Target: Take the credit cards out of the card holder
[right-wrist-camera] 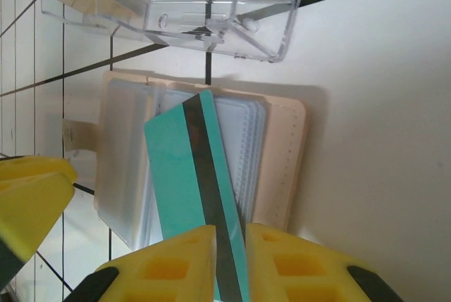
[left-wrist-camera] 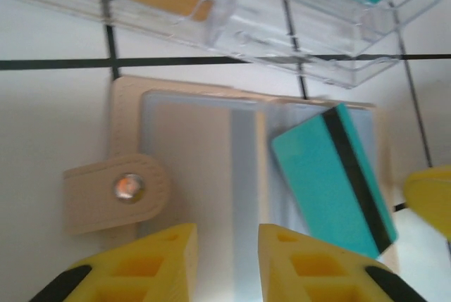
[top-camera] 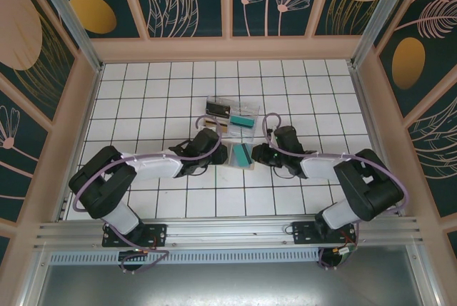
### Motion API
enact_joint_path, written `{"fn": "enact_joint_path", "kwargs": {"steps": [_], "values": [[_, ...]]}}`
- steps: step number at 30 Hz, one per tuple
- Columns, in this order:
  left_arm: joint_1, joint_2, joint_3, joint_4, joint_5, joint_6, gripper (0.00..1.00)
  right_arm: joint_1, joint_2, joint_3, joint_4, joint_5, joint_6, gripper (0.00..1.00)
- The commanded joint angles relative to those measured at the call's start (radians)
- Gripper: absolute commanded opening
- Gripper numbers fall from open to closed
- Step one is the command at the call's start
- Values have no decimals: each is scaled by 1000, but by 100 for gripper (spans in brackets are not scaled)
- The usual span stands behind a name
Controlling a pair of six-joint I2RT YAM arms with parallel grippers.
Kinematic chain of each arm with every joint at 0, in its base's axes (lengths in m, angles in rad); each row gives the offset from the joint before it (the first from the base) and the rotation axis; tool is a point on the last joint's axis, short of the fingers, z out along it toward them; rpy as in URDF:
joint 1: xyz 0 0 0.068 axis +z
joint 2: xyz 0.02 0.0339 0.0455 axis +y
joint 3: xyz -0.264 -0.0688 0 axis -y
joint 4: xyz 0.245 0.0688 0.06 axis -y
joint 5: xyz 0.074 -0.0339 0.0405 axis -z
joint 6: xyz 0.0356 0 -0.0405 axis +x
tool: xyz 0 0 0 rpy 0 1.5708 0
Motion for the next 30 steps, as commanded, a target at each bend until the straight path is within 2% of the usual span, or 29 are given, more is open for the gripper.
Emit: {"fn": "enact_joint_path", "kwargs": {"steps": [1,14,24,30], "values": [[-23,0,38,-27,-19,11,27,10,15,46,-6,-5,-48,19],[-44,194,141,18,47,8,19,10,94,97,-24,-23,-102,21],[-47,238,152,10,50,-5,18,13,119,88,-17,-51,-94,21],[-50,246,148,3,44,-8,13,13,108,75,18,-81,-68,21]]}}
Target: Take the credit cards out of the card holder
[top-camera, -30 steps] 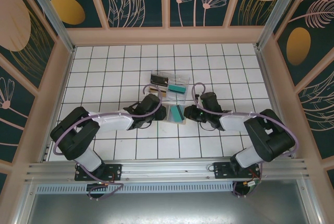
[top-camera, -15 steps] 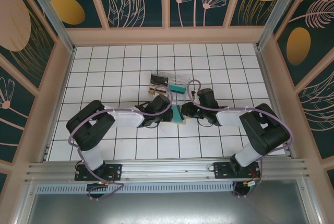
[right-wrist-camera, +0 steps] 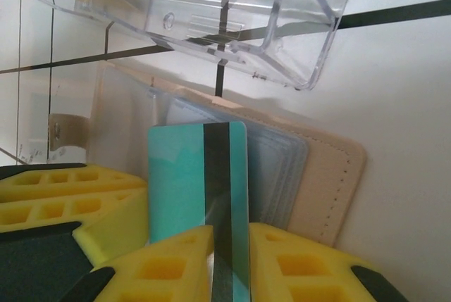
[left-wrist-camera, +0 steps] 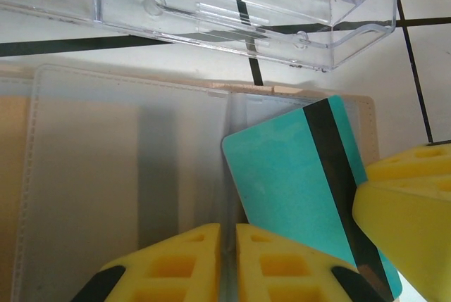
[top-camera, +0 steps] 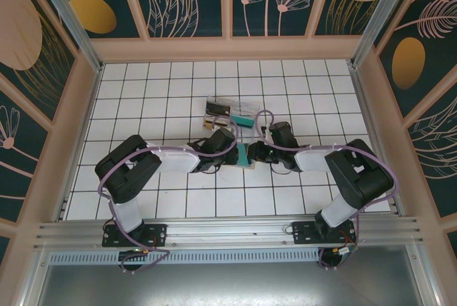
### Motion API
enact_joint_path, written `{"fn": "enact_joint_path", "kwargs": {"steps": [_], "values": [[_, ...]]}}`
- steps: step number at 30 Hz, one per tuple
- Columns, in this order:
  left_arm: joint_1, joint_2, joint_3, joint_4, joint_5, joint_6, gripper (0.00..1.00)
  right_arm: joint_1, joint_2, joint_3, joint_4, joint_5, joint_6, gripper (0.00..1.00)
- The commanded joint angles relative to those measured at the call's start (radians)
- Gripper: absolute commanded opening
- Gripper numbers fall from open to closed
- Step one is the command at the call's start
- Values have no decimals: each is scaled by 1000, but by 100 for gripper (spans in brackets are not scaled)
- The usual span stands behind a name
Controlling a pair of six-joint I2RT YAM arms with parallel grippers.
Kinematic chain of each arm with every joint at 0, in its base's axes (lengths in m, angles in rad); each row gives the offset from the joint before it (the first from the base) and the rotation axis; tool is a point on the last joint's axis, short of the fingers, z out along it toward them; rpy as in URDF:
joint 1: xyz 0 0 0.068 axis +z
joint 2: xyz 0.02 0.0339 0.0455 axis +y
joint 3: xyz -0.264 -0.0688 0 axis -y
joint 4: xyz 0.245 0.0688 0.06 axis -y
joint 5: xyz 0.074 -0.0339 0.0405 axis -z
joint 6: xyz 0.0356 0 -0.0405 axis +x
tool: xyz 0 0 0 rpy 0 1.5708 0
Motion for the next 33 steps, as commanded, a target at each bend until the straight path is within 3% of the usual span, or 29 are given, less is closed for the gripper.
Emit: {"fn": "enact_joint_path", "kwargs": {"steps": [1,11,19,24,29,33], "values": [[-7,37,10,-16,5,-8,11,9,6,-4,40,-60,10,21],[-9,19,-2,-23,-4,-9,12,5,-28,-14,37,-48,33,5],[-8,-74,-18,-25,-14,-15,25,-12,-185,-29,-67,-5,-6,0],[-9,-204,-48,-29,-46,-20,41,-8,-274,30,-207,38,-117,0],[-9,-379,-135,-16,-144,-47,61,9,-334,126,-321,133,-284,0],[-9,-531,-234,7,-225,-61,88,43,-360,165,-291,189,-480,0]]}}
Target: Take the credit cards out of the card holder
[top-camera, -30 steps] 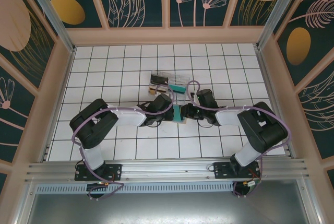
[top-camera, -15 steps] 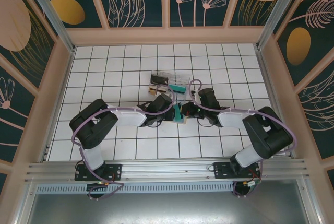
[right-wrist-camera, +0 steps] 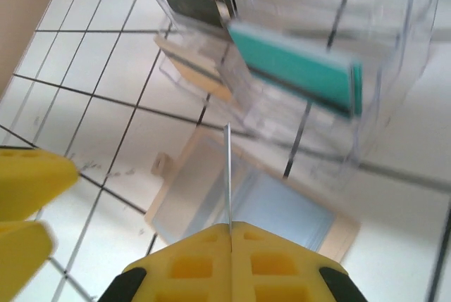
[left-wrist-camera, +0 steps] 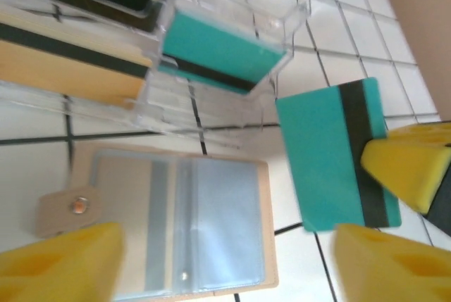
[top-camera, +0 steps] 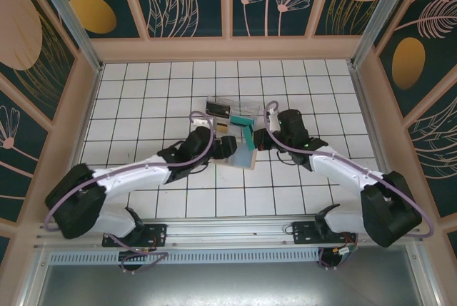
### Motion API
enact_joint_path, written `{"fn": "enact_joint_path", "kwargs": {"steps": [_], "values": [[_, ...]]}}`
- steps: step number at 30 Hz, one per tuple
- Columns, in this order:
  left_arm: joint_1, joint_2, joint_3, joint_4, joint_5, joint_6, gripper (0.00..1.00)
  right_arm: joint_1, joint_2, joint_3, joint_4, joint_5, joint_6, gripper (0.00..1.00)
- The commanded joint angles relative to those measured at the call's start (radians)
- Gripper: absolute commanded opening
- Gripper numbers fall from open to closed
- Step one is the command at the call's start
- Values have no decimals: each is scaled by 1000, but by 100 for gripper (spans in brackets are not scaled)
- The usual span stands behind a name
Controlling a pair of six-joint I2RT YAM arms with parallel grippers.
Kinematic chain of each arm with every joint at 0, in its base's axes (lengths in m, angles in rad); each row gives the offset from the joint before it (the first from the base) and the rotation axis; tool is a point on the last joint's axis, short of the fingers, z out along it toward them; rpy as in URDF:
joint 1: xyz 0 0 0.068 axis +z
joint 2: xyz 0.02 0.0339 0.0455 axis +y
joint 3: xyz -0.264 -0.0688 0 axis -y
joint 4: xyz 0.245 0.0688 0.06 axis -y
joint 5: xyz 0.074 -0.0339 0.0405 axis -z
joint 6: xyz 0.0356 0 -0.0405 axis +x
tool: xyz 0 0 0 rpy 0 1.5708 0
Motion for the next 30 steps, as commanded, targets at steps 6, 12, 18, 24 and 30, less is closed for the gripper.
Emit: {"fn": "enact_joint_path", "kwargs": {"steps": [6,12,18,24,30], "values": [[-4,-281,-187,2,-172,-31,99,81,90,219,-109,153,-540,0],[-4,-471,-294,-51,-277,-74,99,122,208,393,-205,227,-822,0],[-4,-648,-376,-83,-346,-90,99,133,299,456,-257,271,-976,0],[-3,-702,-407,-132,-407,-112,99,133,363,443,-221,329,-1034,0],[-4,-697,-406,-142,-410,-114,99,132,418,445,-204,357,-1063,0]]}}
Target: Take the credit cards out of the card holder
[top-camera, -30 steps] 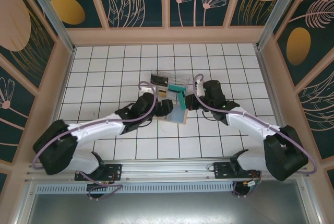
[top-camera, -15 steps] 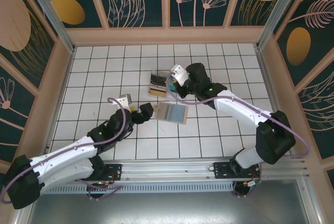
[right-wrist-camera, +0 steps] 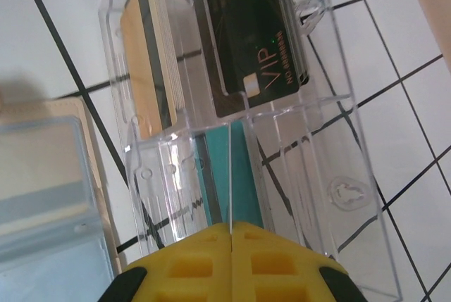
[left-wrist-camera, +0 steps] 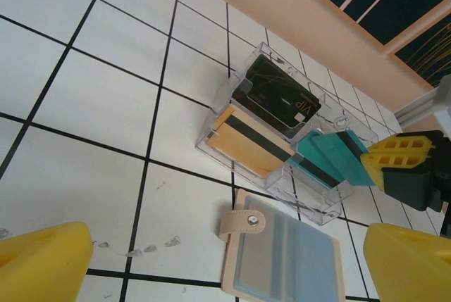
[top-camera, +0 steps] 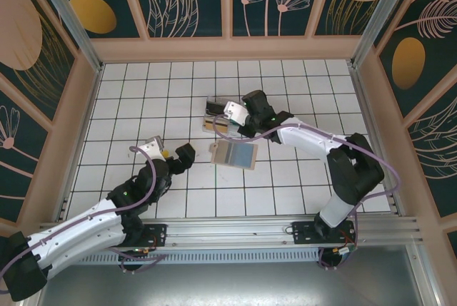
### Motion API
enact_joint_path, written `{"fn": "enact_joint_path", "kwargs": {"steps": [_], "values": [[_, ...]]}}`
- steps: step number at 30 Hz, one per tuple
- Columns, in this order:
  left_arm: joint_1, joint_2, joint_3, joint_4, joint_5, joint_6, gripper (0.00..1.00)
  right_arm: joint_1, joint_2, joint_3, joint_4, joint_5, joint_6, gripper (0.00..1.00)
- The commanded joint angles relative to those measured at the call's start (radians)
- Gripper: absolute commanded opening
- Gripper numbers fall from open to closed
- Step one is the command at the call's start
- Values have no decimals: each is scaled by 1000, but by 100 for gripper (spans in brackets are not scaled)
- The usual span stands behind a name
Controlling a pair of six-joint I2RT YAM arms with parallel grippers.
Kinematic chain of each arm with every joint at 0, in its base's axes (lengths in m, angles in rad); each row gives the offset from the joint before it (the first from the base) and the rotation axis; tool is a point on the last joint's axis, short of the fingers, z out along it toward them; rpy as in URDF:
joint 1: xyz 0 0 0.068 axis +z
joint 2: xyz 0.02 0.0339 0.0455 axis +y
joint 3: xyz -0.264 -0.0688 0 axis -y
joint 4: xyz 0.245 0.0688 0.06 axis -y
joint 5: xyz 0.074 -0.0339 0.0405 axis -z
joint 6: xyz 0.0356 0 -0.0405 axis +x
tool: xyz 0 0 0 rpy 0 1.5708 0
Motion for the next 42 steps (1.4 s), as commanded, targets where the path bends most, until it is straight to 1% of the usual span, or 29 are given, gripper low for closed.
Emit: {"fn": "enact_joint_path", "kwargs": {"steps": [1,16,26,30,31,36,39,42], "values": [[-4,-3,-6,-22,-34,-12,99,3,26,22,3,41,-54,0],[-4,-2,-22,-25,-45,-25,99,13,69,43,-9,80,-116,0],[-4,-3,-27,-25,-46,-28,99,15,125,60,-4,101,-108,0],[-4,-4,-28,-27,-49,-29,99,16,141,70,-1,137,-102,16],[-4,-6,-28,-27,-49,-30,99,17,143,70,3,143,-97,19],[-4,-7,-31,-19,-50,-28,99,19,133,70,19,174,-84,20],[-4,-4,-33,-16,-50,-27,99,23,132,66,62,251,-87,21],[-4,2,-33,-11,-45,-24,99,22,126,67,80,274,-87,21]]}}
